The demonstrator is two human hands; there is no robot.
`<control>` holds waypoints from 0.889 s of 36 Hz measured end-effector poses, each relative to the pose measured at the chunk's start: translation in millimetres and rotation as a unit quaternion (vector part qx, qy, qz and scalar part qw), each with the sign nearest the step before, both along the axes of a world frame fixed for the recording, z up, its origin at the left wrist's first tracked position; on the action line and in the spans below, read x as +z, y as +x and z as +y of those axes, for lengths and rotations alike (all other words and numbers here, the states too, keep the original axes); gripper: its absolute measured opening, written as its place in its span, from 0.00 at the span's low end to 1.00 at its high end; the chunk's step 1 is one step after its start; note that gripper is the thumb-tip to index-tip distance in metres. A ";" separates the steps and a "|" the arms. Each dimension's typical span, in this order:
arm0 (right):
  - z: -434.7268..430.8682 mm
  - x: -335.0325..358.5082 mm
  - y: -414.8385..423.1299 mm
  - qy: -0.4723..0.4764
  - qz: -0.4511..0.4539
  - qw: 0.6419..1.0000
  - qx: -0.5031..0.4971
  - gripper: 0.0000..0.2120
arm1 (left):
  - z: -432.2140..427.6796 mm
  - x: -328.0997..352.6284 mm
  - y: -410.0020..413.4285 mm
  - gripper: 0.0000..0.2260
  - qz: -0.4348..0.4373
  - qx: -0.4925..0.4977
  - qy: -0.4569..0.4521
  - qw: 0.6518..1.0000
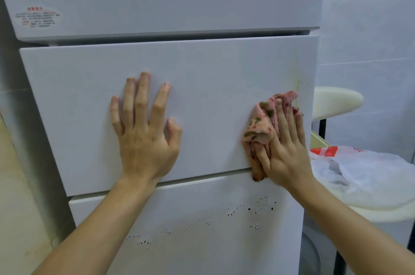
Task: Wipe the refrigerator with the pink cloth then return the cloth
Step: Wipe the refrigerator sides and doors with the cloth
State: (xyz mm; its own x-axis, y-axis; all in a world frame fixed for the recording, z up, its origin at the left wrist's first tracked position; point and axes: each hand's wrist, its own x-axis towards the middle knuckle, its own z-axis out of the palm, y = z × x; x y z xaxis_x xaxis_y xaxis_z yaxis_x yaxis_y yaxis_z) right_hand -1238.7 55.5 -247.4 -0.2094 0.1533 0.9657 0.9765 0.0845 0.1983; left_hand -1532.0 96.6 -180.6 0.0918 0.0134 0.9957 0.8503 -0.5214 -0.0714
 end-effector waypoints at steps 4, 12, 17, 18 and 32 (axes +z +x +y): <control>-7.5 22.2 11.8 -0.003 0.001 1.000 -0.013 0.30 | -1.1 1.4 1.7 0.28 -0.005 0.000 -0.001 1.000; 5.1 123.7 13.5 0.028 0.263 0.964 0.015 0.30 | -0.2 0.3 6.6 0.27 -0.015 0.007 0.002 1.000; -1.3 69.5 -8.7 0.048 0.325 0.942 0.064 0.30 | 0.4 -1.4 7.7 0.27 -0.022 0.008 0.005 1.000; -4.1 53.3 -12.1 0.049 0.329 0.940 0.080 0.29 | 0.5 -1.5 7.6 0.27 -0.021 0.007 0.005 1.000; -3.6 70.7 -22.6 0.028 0.389 0.917 0.081 0.36 | -0.4 0.3 5.5 0.27 -0.016 0.002 -0.009 1.000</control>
